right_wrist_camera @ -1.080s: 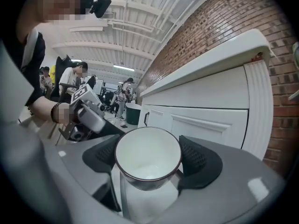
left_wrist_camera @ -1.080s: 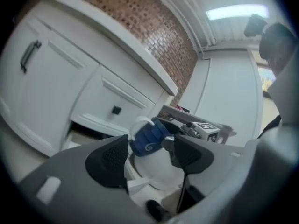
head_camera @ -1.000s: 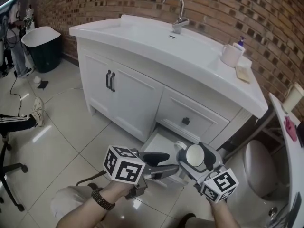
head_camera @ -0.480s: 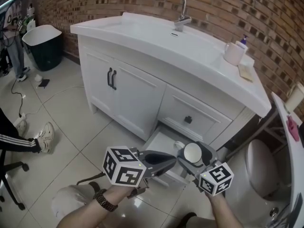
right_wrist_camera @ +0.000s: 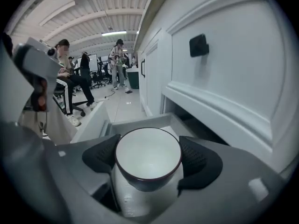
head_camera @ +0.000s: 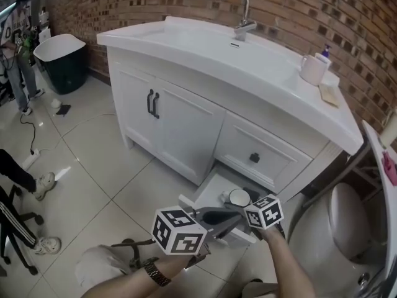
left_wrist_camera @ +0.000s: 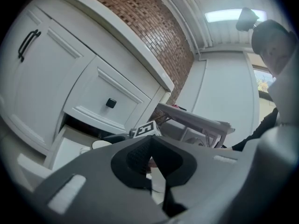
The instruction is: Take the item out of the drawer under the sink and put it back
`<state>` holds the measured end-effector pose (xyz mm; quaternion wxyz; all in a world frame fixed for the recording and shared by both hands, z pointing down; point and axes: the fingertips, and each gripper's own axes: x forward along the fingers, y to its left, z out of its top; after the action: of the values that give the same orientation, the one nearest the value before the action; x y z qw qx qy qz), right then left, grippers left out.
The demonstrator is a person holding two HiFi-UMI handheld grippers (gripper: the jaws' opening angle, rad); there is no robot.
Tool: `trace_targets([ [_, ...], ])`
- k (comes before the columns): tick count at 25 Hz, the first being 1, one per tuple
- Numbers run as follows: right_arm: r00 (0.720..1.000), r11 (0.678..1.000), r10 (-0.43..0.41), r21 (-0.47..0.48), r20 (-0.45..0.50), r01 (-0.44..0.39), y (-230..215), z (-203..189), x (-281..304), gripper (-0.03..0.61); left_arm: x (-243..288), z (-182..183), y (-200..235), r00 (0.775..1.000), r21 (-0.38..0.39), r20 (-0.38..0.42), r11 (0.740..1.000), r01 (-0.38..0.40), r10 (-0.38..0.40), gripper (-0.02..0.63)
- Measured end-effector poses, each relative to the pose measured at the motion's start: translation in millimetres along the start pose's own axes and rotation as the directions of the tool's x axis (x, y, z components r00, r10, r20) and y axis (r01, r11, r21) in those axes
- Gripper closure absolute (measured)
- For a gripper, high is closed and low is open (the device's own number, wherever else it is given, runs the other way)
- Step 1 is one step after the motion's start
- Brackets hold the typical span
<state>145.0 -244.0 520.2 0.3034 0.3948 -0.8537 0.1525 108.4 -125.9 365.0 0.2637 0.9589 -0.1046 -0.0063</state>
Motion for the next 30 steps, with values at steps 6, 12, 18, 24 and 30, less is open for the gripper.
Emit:
trace_targets([
  [6,0.998,0.999,-0.031,-0.028,-0.062,0.029,-2,-7,32,0.181,1,-6,-17,0.989,-0.196,0.074,0.971,0.138,-0.126,0.598],
  [12,0.998,1.0,-0.013,0.023,-0.068,0.015,-8,-14,22,0.175,-18,-22,21,0.994,-0.458,0.109,0.887,0.06,-0.011,0.594],
  [18,0.98,1.0,-0.026,0.023,0.195,0.022,14,42,-57,0.156,-38,3,38,0.968,-0.467,0.24,0.883,0.043,0.079,0.602],
  [24,0.861,0.99,-0.027,-0.106,0.507,0.094,73,94,-158,0.497,-57,43,37,0.958,0.114,0.163,0.96,-0.258,0.238,0.612],
  [30,0.829,0.987,-0.158,0.055,0.537,0.152,64,75,-195,0.577,-45,38,21,0.946,0.515,0.071,0.801,-0.306,0.316,0.549],
])
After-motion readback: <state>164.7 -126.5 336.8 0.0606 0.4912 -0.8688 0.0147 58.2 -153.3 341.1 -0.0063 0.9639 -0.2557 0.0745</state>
